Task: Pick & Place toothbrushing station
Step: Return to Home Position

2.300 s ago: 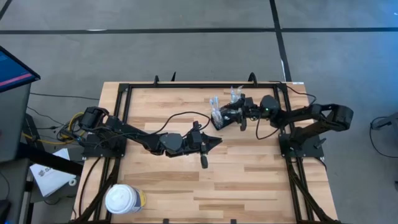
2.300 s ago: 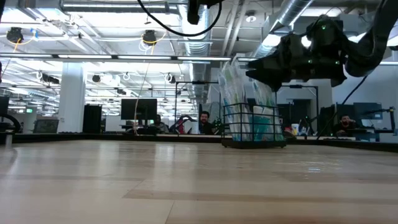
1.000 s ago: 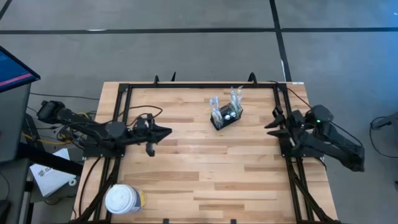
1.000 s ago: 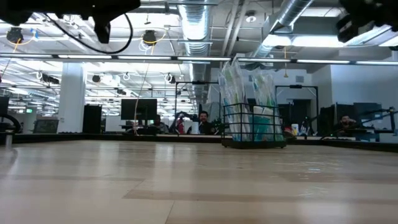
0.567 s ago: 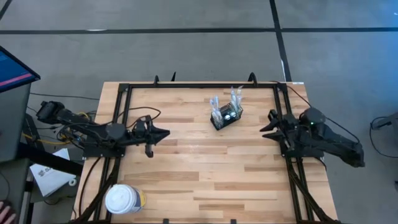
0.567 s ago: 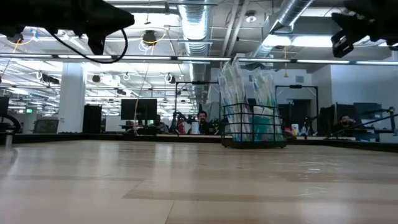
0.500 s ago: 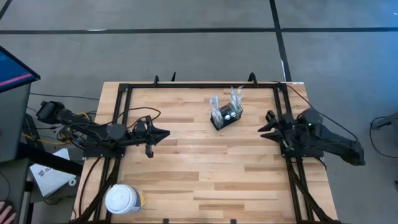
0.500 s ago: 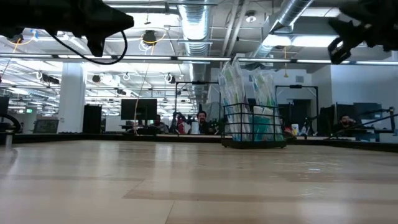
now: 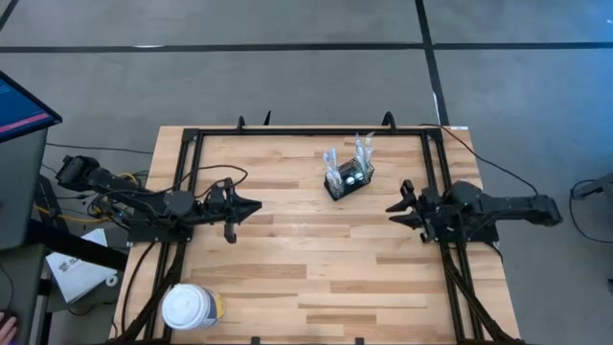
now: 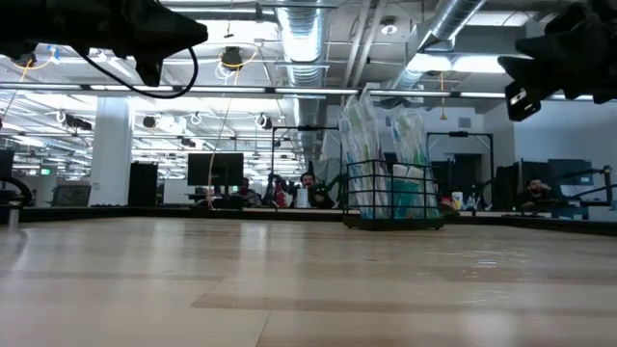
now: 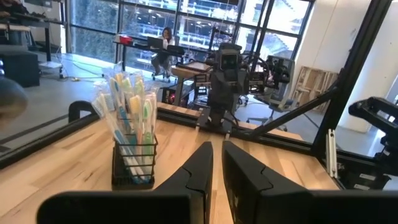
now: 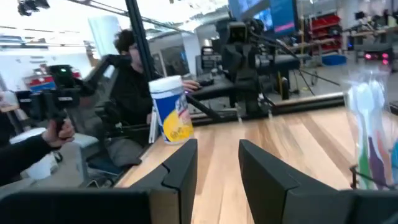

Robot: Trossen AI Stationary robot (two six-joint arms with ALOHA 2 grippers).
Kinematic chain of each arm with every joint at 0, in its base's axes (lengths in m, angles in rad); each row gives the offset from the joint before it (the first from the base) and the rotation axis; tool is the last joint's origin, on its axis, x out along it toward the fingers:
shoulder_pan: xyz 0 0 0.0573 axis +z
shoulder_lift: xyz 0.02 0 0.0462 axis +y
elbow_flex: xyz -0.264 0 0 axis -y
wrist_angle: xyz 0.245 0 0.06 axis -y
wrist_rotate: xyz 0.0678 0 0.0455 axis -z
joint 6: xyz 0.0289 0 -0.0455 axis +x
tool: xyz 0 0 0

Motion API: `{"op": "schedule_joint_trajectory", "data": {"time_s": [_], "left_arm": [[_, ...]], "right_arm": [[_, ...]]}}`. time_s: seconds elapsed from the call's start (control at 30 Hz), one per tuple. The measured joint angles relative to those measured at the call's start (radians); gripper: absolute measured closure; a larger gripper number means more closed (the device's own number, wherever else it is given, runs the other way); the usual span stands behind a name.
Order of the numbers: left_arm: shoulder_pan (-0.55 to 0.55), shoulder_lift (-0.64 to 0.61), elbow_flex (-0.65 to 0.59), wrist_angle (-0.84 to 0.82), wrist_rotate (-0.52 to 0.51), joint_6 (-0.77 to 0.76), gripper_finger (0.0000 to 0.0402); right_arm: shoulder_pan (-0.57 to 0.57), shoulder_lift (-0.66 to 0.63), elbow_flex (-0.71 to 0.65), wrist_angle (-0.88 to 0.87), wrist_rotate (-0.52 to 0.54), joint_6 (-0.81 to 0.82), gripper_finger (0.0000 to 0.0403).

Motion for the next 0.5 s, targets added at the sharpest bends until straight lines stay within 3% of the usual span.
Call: {"op": "schedule_joint_trajectory", "data": {"time_s": [0.2, 0.5], "left_arm": [[0.0, 0.0, 0.0, 0.001, -0.003, 0.025, 0.0371], [0.0, -0.019, 0.0, 0.001, -0.006, 0.004, 0.0371]], "right_arm": [[0.158, 0.065, 0.0, 0.028, 0.204, -0.09, 0.0294], [0.215, 0.066, 0.0, -0.011, 0.223, -0.133, 0.0294]]}}
